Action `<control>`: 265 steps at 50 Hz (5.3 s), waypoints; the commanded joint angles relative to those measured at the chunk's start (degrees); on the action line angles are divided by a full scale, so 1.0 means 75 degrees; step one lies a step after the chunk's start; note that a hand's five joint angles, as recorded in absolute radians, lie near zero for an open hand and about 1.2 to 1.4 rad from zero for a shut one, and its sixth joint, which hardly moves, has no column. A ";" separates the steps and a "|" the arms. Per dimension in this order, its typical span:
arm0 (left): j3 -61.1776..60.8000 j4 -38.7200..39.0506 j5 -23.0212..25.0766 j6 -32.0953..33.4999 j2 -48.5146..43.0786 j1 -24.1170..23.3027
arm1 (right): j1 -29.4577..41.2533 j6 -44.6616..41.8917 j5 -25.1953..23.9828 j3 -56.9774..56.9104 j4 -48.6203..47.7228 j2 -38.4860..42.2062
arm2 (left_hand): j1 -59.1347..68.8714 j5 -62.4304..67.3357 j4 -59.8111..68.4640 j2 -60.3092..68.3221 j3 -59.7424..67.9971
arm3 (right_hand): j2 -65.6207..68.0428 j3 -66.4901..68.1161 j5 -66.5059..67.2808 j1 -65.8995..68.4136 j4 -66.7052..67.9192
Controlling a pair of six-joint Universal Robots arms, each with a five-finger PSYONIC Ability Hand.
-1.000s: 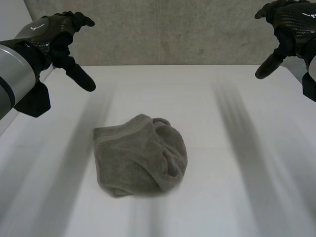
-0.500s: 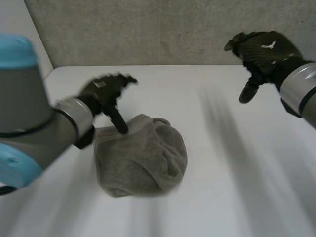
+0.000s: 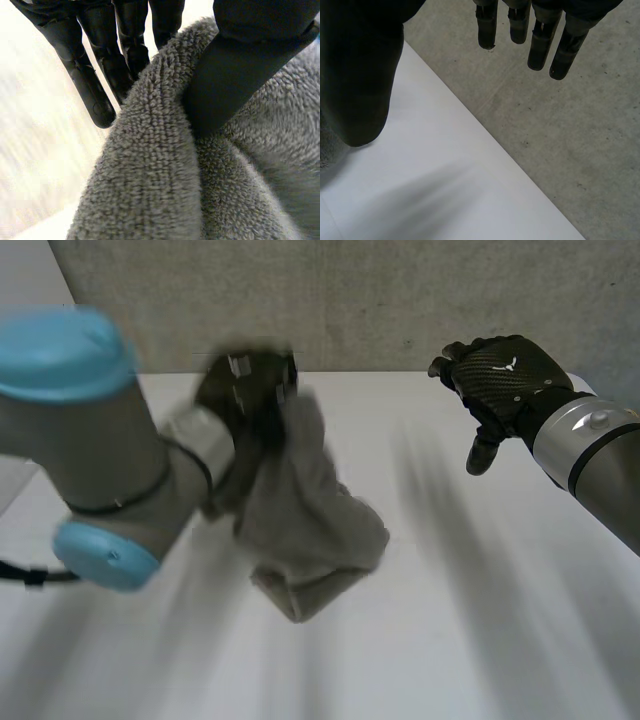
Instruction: Fold the laundry
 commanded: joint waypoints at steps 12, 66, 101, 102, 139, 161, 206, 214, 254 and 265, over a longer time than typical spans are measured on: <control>-0.4279 0.1411 -0.0704 -0.2022 0.3321 0.0639 | -0.0093 -0.0065 -0.0120 0.0033 -0.0025 -0.0028 | 0.2054 0.2130 0.1426 0.1500 0.1460 | -0.0091 -0.0520 -0.0468 -0.0348 -0.0663; -0.4115 0.0145 0.0725 0.0076 0.0310 0.2397 | 0.1864 -0.0895 -0.1562 -0.8193 0.1920 0.7470 | -0.6711 -0.6634 -0.7338 -0.7265 -0.7305 | -0.0091 -0.0520 -0.0468 -0.0348 -0.0663; -0.5039 -0.0005 0.0831 0.0052 0.2253 0.1038 | 0.0107 -0.3412 -0.0775 -0.1651 0.2997 0.1839 | 0.2054 0.2130 0.1426 0.1500 0.1460 | 0.9243 0.8814 0.8866 0.8986 0.8671; -0.5238 -0.0169 0.0854 0.0064 0.2417 0.1026 | 0.0106 -0.3417 -0.0776 -0.1643 0.2998 0.1835 | 0.2054 0.2130 0.1426 0.1500 0.1460 | 0.9243 0.8814 0.8866 0.8986 0.8671; -0.3285 -0.0733 0.0831 0.0052 0.1250 0.0687 | -0.1229 -0.0230 -0.1423 0.0113 0.1559 0.1179 | -0.5524 -0.5447 -0.6151 -0.6078 -0.6118 | 0.0055 -0.0374 -0.0322 -0.0202 -0.0517; -0.2803 -0.1131 -0.0469 0.0379 -0.0312 0.0253 | -0.1441 -0.0605 -0.1163 0.0795 0.1134 0.2362 | -0.3091 -0.3014 -0.3718 -0.3644 -0.3685 | 0.4235 0.3806 0.3858 0.3978 0.3663; -0.5365 0.0379 0.0359 -0.1049 0.3108 0.2852 | -0.0691 -0.1109 -0.1292 0.0607 0.0103 0.2162 | 0.2054 0.2130 0.1426 0.1500 0.1460 | 0.1244 0.0815 0.0867 0.0987 0.0672; -0.6878 0.0731 0.1533 -0.1038 0.3964 0.3848 | -0.0621 -0.0887 -0.1292 0.0549 0.0103 0.2292 | 0.2054 0.2130 0.1426 0.1500 0.1460 | 0.1288 0.0859 0.0912 0.1031 0.0716; -0.7736 0.0755 0.3386 0.1400 0.4751 0.3546 | -0.0738 -0.0534 -0.0472 0.1883 -0.0212 0.1274 | -0.6645 -0.6569 -0.7273 -0.7199 -0.7239 | 0.1289 0.0860 0.0912 0.1032 0.0717; -0.7291 0.0954 0.3140 0.1377 0.3099 0.2327 | -0.0726 -0.0534 -0.0483 0.3043 -0.1009 0.0898 | -0.5457 -0.5380 -0.6084 -0.6010 -0.6051 | 0.1333 0.0904 0.0957 0.1077 0.0762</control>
